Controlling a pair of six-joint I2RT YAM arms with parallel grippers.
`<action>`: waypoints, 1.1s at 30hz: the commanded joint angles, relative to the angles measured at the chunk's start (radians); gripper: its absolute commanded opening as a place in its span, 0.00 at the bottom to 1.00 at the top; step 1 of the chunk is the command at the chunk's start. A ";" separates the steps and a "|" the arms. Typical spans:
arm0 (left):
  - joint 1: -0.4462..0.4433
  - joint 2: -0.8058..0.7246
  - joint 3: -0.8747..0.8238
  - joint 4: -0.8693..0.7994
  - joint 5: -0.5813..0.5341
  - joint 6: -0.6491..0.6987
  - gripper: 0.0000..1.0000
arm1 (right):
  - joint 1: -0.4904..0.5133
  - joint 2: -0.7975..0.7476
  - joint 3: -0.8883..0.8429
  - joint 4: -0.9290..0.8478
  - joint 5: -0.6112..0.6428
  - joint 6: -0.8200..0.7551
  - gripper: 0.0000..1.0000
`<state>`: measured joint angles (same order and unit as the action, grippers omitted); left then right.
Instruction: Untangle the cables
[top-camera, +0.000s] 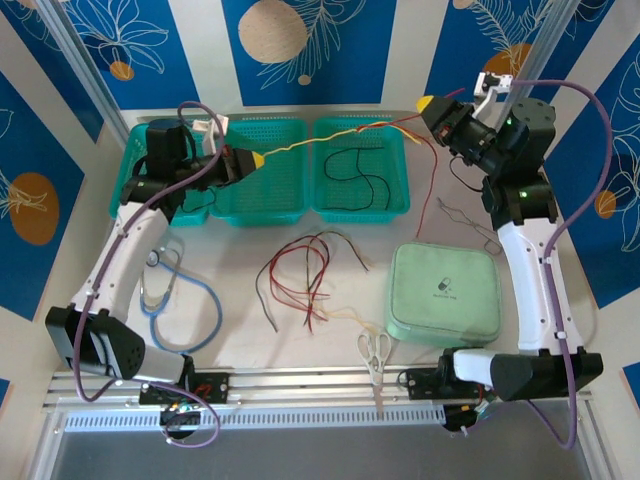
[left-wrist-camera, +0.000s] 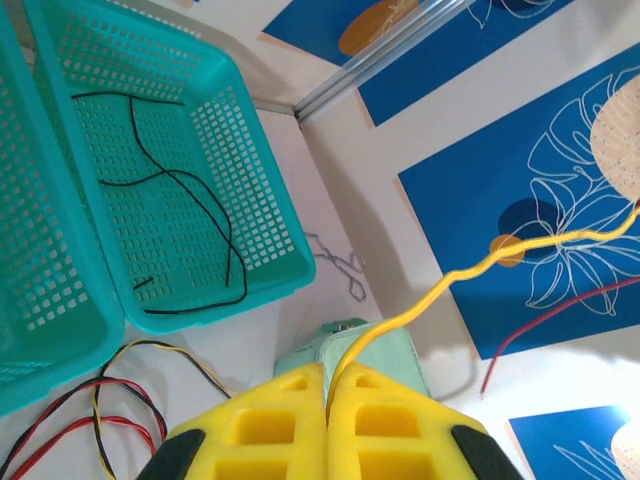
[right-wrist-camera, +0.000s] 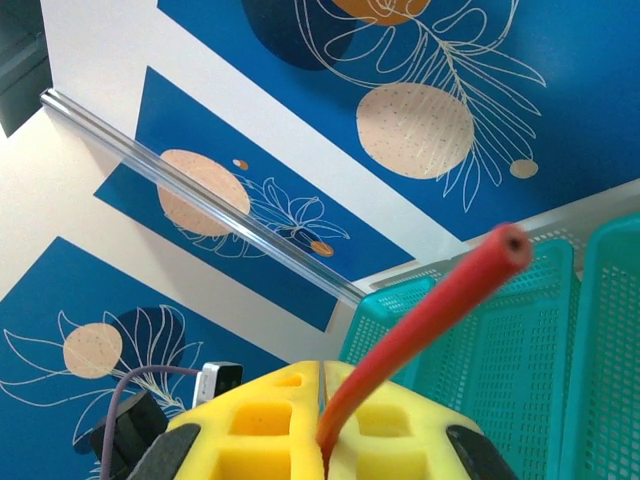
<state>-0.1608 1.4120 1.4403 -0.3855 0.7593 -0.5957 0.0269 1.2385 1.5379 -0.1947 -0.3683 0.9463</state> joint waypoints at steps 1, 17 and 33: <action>0.117 0.038 -0.018 -0.164 -0.189 0.016 0.00 | -0.092 -0.067 0.014 0.124 0.111 0.006 0.00; 0.101 0.103 0.104 -0.177 -0.157 0.021 0.00 | 0.006 -0.011 -0.151 0.083 -0.013 0.071 0.00; 0.096 0.189 0.415 -0.114 -0.276 -0.009 0.00 | 0.049 -0.048 0.025 -0.248 0.171 -0.354 0.00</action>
<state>-0.0620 1.6058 1.7634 -0.5396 0.5213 -0.5972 0.0589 1.2163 1.5871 -0.3958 -0.2592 0.6937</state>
